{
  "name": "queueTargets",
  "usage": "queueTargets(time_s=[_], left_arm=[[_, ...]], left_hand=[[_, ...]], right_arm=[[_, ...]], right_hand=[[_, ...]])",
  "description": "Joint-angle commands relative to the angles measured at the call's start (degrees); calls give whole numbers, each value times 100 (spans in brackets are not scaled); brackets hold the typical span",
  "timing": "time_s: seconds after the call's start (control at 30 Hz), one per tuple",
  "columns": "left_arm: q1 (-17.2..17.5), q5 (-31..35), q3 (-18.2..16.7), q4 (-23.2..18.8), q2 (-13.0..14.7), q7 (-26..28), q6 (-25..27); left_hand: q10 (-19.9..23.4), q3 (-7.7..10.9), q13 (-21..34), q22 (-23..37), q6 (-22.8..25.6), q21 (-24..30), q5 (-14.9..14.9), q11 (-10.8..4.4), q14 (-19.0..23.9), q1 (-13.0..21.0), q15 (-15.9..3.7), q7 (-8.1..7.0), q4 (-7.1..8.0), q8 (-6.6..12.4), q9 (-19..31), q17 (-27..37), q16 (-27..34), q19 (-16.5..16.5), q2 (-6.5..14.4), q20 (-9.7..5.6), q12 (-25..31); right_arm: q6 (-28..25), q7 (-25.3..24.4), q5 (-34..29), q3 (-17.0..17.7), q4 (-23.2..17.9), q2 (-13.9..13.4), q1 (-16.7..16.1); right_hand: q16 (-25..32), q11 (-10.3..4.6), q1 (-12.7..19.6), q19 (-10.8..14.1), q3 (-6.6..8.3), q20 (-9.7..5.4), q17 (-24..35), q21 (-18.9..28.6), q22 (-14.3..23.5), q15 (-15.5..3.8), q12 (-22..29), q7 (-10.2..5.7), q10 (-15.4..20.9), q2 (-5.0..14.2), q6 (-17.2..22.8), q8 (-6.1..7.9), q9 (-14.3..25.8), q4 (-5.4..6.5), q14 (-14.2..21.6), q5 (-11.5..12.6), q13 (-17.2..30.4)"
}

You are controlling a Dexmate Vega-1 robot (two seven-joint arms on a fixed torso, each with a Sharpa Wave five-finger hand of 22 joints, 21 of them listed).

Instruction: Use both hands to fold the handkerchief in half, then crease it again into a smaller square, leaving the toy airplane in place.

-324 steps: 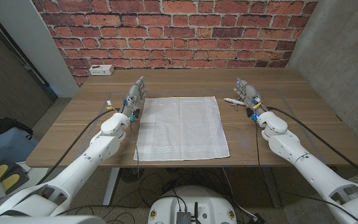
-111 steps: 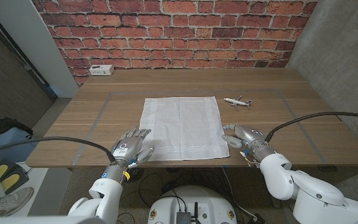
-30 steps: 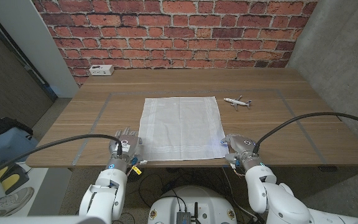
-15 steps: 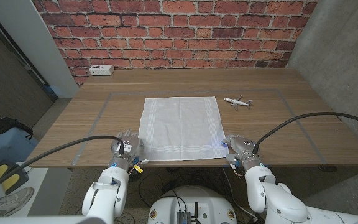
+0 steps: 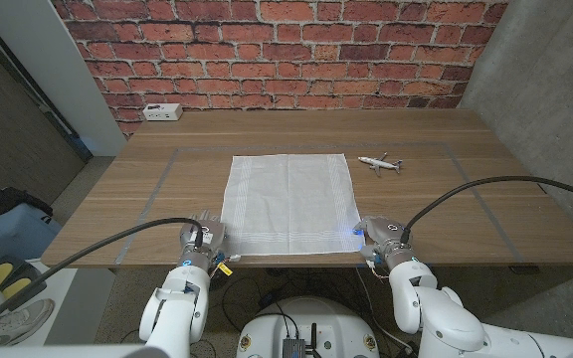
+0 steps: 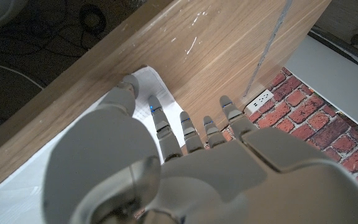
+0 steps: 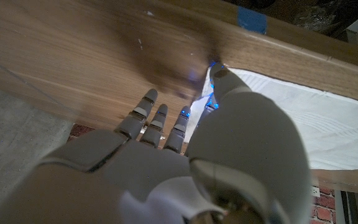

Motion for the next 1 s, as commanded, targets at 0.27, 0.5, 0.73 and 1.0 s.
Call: queueTargets(time_s=[0.27,0.5,0.73,1.0], left_arm=[[-55,-309,-145,117,-108,127,-107],[-40,-495,-156,71,-15,333,-104],[-219,-400,-52,271,-2,181,-108],[-340,-492,35,470,-13,168,43]], left_hand=[[-29,-134,25,26,-451,-18,-27,18,0,3,-33,-22,46,-204,33,11,23,8,108,-23,-2],[-105,-252,27,26,-963,-25,-30,-1,-11,-40,-18,-69,74,-302,33,10,18,-1,127,-4,-17],[-77,-300,28,22,-811,-31,-9,-9,-2,17,-9,-119,35,-185,31,9,22,-8,114,11,5],[344,-400,18,29,647,9,-41,-2,205,279,-90,178,28,204,37,6,58,116,395,-15,129]], right_arm=[[350,-113,-218,4,438,123,67],[738,-476,-233,322,596,174,-233],[1023,-619,-205,666,591,195,-518],[1178,-731,-376,927,551,202,-799]], right_hand=[[158,-230,261,211,-358,-46,18,77,26,-829,154,744,785,165,1963,511,64,30,411,-74,-2],[260,-256,315,352,-482,-95,47,120,34,-940,185,824,1103,241,2214,534,70,53,640,-93,-3],[279,-219,316,400,-515,-77,56,135,36,-942,180,832,1151,263,2233,523,71,64,678,-96,-2],[287,-201,324,421,-554,-62,63,137,36,-931,160,840,1178,278,2249,506,73,67,690,-97,-2]])
